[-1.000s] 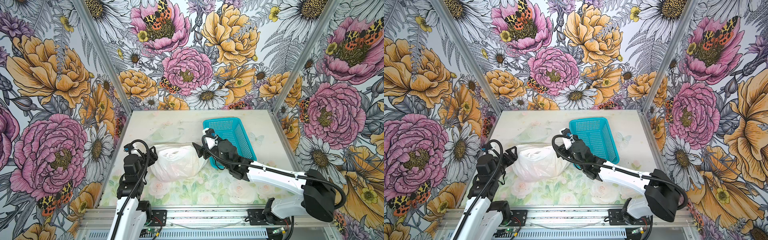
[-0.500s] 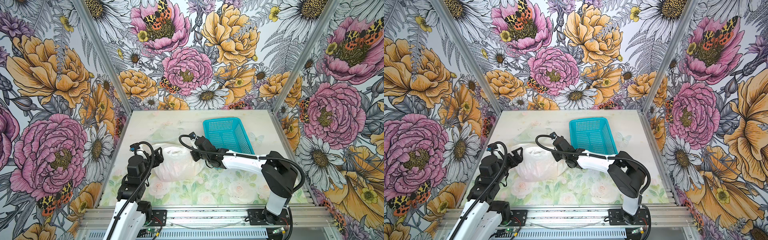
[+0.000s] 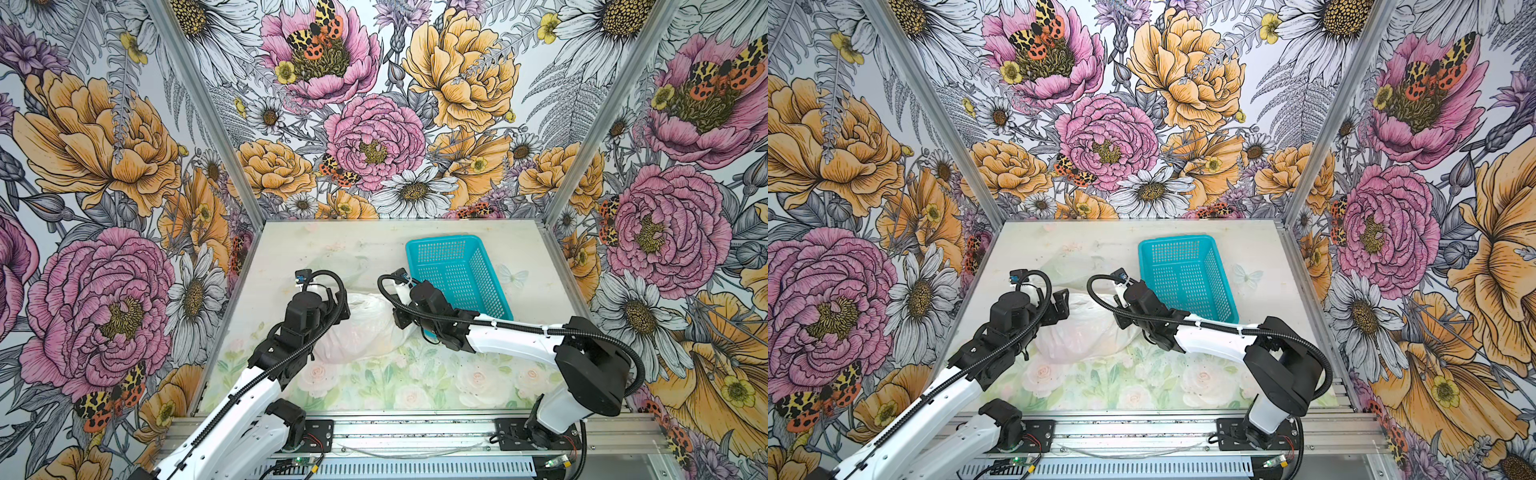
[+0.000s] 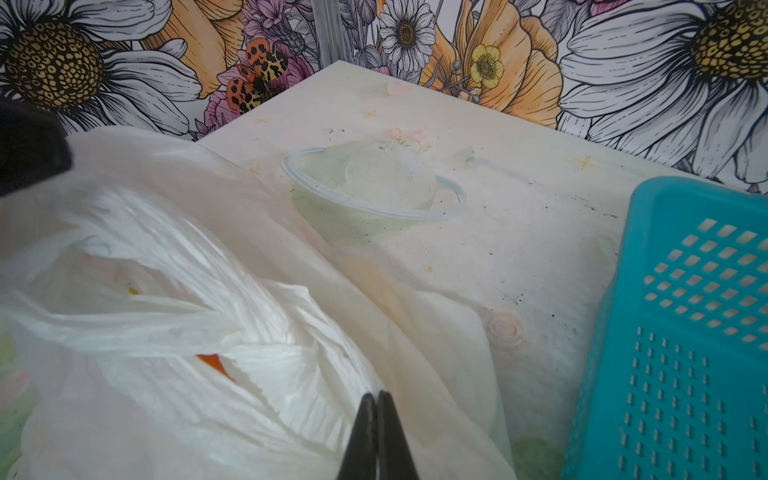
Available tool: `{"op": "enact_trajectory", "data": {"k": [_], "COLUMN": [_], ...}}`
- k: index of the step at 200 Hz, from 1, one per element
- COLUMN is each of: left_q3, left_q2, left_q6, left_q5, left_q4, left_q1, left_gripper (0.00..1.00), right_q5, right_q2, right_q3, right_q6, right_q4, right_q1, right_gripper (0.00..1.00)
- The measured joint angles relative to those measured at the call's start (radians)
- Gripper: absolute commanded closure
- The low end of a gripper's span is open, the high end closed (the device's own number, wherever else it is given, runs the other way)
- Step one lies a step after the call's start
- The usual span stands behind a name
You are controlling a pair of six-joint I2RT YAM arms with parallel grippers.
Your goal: Untie the knot of the plastic bag and take out the fruit
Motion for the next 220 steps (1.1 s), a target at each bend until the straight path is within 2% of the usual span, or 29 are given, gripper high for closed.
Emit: {"op": "enact_trajectory", "data": {"k": [43, 51, 63, 77, 96, 157, 220], "left_q3": [0.006, 0.006, 0.006, 0.007, 0.007, 0.007, -0.060], "left_q2": [0.098, 0.111, 0.130, 0.151, 0.172, 0.211, 0.126], "left_q6": [-0.002, -0.004, -0.009, -0.014, -0.013, -0.053, -0.122], "left_q5": [-0.019, -0.025, -0.034, -0.037, -0.037, -0.046, -0.040], "left_q4": [-0.010, -0.010, -0.008, -0.002, 0.006, 0.052, 0.073], "left_q1": [0.000, 0.000, 0.000, 0.000, 0.000, 0.006, 0.097], "left_gripper": [0.01, 0.06, 0.22, 0.63, 1.00, 1.00, 1.00], "right_q5": [0.000, 0.000, -0.001, -0.007, -0.014, 0.014, 0.103], "right_q2": [-0.007, -0.007, -0.007, -0.007, -0.007, -0.034, -0.154], "right_q3": [-0.048, -0.051, -0.055, -0.059, -0.072, -0.165, -0.343], "right_q6": [0.000, 0.000, 0.000, 0.000, 0.000, 0.001, 0.027], "right_q4": [0.044, 0.051, 0.061, 0.080, 0.112, 0.204, 0.324], "right_q1": [0.000, 0.000, 0.000, 0.000, 0.000, 0.000, 0.000], "right_gripper": [1.00, 1.00, 1.00, 1.00, 1.00, 1.00, 1.00]}}
